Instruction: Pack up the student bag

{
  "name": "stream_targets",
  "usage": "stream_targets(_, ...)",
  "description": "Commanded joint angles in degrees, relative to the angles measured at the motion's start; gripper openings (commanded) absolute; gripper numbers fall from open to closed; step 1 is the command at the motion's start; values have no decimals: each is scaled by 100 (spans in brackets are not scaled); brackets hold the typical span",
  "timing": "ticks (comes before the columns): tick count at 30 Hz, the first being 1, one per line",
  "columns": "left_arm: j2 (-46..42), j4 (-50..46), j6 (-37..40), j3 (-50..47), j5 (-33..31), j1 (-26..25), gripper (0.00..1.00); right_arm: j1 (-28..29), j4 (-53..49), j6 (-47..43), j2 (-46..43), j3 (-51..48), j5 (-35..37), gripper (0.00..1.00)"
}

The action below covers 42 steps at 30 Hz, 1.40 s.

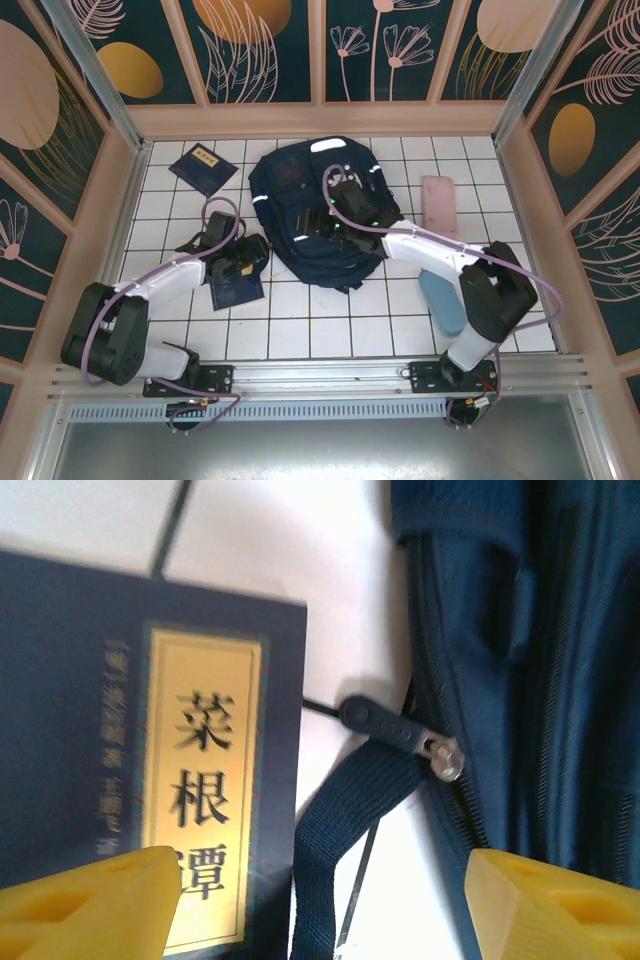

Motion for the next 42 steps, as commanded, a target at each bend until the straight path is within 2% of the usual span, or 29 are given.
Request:
stream_targets(1,-423,-367,106,119,-28,585,75,341,-332,-333,454,583,110,65)
stream_targets(9,-942,-985,121,-414,-763,1416,85,1088,-686,-381,1936,1973,109,50)
stream_targets(15,-1162,-766,-50,-971,-514,1534,86,1200,-1123,-442,2941,3102,309,45)
stream_targets(24,-1066,-480,-134,-1337,-222,1534,80,1204,-1521,-579,3913,4211,173,37)
stream_targets(34,-957,-162,74,-1383,576,1534,72,1200,-1669,-540,4302,4260,13,36)
stream_targets(38,-931,170,165,-1376,1295,1534,65,1200,-1534,-514,4367,4080,-272,31)
stream_targets(42,-939,432,245,-1316,1862,1534,63,1184,-1427,-427,4393,3952,-469,29)
